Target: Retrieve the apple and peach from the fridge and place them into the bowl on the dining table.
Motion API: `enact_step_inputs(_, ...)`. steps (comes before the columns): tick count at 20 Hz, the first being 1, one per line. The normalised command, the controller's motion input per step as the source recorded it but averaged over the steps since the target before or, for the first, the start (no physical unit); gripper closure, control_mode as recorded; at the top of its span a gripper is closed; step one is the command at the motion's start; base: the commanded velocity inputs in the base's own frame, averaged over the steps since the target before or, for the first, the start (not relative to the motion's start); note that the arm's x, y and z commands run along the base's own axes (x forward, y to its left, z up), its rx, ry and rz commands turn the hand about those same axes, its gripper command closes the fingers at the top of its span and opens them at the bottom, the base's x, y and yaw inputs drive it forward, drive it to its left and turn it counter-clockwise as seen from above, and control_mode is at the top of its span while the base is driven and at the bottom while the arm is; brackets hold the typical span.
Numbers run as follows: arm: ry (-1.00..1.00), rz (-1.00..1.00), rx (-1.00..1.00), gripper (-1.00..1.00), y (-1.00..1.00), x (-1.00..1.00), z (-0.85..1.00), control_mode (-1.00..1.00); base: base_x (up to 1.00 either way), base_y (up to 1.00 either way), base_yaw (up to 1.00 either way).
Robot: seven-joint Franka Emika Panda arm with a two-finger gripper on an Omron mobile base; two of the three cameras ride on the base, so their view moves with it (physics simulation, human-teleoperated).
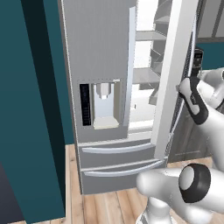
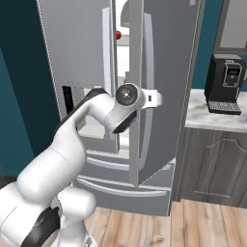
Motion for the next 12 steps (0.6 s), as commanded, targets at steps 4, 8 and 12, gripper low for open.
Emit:
enact_step_inputs(4, 0.04, 0.06, -0.30, -1.00, 0.73, -0.22, 0.42, -1.00, 0.00, 0.00, 0.00)
enact_step_inputs(8, 0.05, 0.07, -0.31, -1.00, 0.55, 0.00, 0.17, -1.00, 0.00, 0.00, 0.00)
enact_step_inputs(12, 0.09, 0.04, -0.31, -1.00, 0.42, 0.00, 0.00, -1.00, 0.00, 0.00, 0.00)
